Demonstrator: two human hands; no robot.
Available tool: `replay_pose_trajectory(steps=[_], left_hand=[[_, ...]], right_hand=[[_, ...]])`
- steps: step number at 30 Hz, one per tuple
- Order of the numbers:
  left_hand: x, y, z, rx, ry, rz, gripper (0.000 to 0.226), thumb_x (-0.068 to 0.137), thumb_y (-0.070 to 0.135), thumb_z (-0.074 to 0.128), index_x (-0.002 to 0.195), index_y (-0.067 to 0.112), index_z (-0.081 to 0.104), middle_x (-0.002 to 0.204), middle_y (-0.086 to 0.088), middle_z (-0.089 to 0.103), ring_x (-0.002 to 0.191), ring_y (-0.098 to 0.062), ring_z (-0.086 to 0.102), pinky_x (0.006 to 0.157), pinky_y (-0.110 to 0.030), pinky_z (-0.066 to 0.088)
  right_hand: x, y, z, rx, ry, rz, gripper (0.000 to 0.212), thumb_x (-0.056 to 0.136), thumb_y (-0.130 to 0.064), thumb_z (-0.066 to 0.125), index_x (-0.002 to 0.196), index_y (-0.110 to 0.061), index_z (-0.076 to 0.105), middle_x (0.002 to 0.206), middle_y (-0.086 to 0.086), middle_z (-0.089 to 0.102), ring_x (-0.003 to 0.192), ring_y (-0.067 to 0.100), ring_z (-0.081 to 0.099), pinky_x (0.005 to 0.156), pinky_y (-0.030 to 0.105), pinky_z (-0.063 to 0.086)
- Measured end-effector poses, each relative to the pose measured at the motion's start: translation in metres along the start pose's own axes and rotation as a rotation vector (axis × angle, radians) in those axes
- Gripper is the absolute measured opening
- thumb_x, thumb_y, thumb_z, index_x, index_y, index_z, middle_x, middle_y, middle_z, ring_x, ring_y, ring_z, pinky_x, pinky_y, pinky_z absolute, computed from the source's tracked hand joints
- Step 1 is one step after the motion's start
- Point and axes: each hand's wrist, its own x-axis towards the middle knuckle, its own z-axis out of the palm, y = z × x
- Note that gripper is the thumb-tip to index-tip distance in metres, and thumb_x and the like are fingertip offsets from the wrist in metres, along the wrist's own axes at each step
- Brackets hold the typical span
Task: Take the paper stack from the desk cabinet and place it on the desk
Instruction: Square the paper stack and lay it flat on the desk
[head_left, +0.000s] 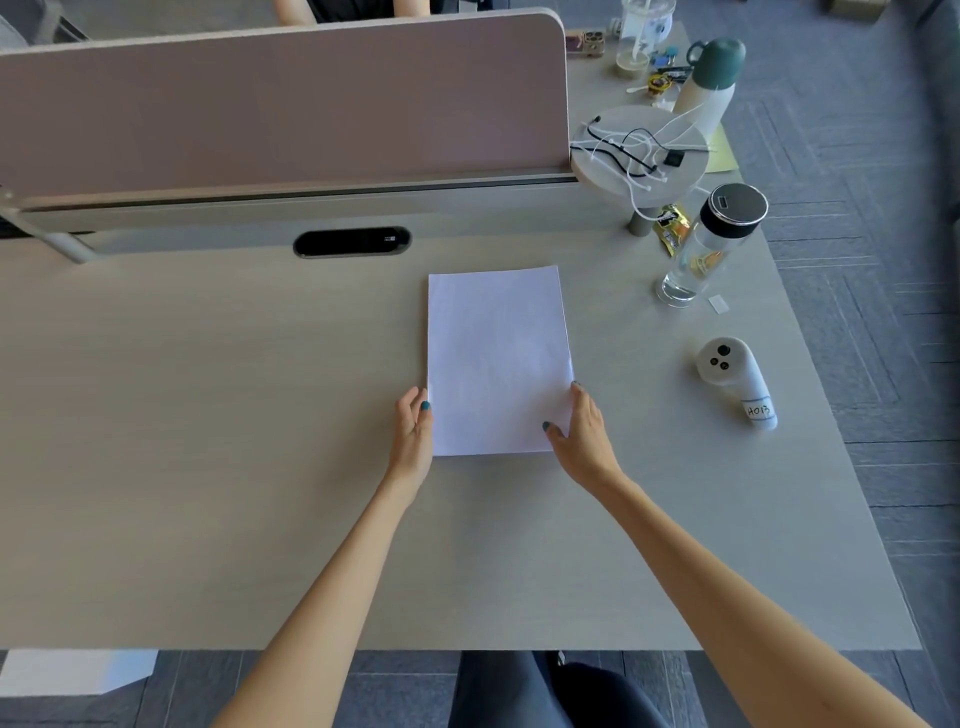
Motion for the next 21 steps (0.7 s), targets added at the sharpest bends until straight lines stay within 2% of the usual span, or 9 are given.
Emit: replay_pose_trajectory(steps=[3,7,10,12,15,18,21], left_hand=[[0.008,0.0,-0.004,0.055,0.024,0.015,0.039,0.1,0.019,0.036,0.139,0.015,0.039,0.145,-0.002,0.045,0.133,-0.019,0.044,0.111,-0.035,0.036],[0.023,0.002,0.001,0.266,0.11,0.163,0.043,0.09,0.015,0.038,0.129,0.013,0.054,0.133,-0.006,0.058,0.125,-0.023,0.05,0.106,-0.042,0.042],[0.034,0.01,0.012,0.499,0.123,0.354,0.037,0.092,0.008,0.04,0.124,0.011,0.059,0.135,-0.005,0.057,0.127,-0.024,0.047,0.106,-0.033,0.038],[0.042,0.018,0.02,0.675,0.12,0.482,0.037,0.093,0.008,0.04,0.123,0.011,0.059,0.141,-0.003,0.053,0.132,-0.023,0.044,0.104,-0.032,0.035],[0.06,0.028,0.033,0.885,0.093,0.625,0.038,0.094,0.009,0.039,0.128,0.01,0.055,0.149,-0.006,0.044,0.139,-0.024,0.039,0.109,-0.037,0.035],[0.079,0.032,0.042,1.049,0.035,0.715,0.047,0.097,0.015,0.034,0.142,0.009,0.042,0.158,-0.009,0.031,0.147,-0.025,0.03,0.117,-0.041,0.027],[0.092,0.026,0.047,1.167,-0.019,0.724,0.053,0.099,0.023,0.027,0.151,0.011,0.027,0.163,-0.007,0.018,0.151,-0.024,0.018,0.121,-0.043,0.017]], right_hand=[[0.004,-0.001,-0.002,-0.054,0.031,-0.027,0.062,0.092,-0.011,0.049,0.147,-0.003,0.021,0.155,0.012,0.028,0.143,0.028,0.023,0.116,0.035,0.023],[0.016,-0.01,-0.002,-0.13,0.054,-0.133,0.06,0.094,-0.011,0.046,0.148,-0.004,0.021,0.158,0.01,0.024,0.146,0.024,0.021,0.115,0.03,0.022],[0.03,-0.021,0.001,-0.163,0.05,-0.205,0.056,0.094,-0.011,0.045,0.147,-0.005,0.026,0.156,0.008,0.029,0.144,0.023,0.027,0.112,0.028,0.027],[0.042,-0.026,0.004,-0.205,0.05,-0.234,0.054,0.095,-0.011,0.044,0.146,-0.007,0.028,0.155,0.007,0.03,0.142,0.023,0.03,0.109,0.031,0.033],[0.061,-0.031,0.008,-0.286,0.067,-0.279,0.054,0.095,-0.012,0.043,0.147,-0.006,0.029,0.157,0.008,0.028,0.143,0.025,0.029,0.112,0.036,0.034],[0.079,-0.034,0.014,-0.4,0.091,-0.341,0.056,0.098,-0.018,0.039,0.15,-0.006,0.023,0.161,0.009,0.019,0.149,0.025,0.016,0.121,0.036,0.021],[0.091,-0.03,0.022,-0.525,0.087,-0.392,0.058,0.1,-0.028,0.03,0.153,-0.009,0.013,0.163,0.007,0.008,0.151,0.023,0.006,0.123,0.035,0.009]])
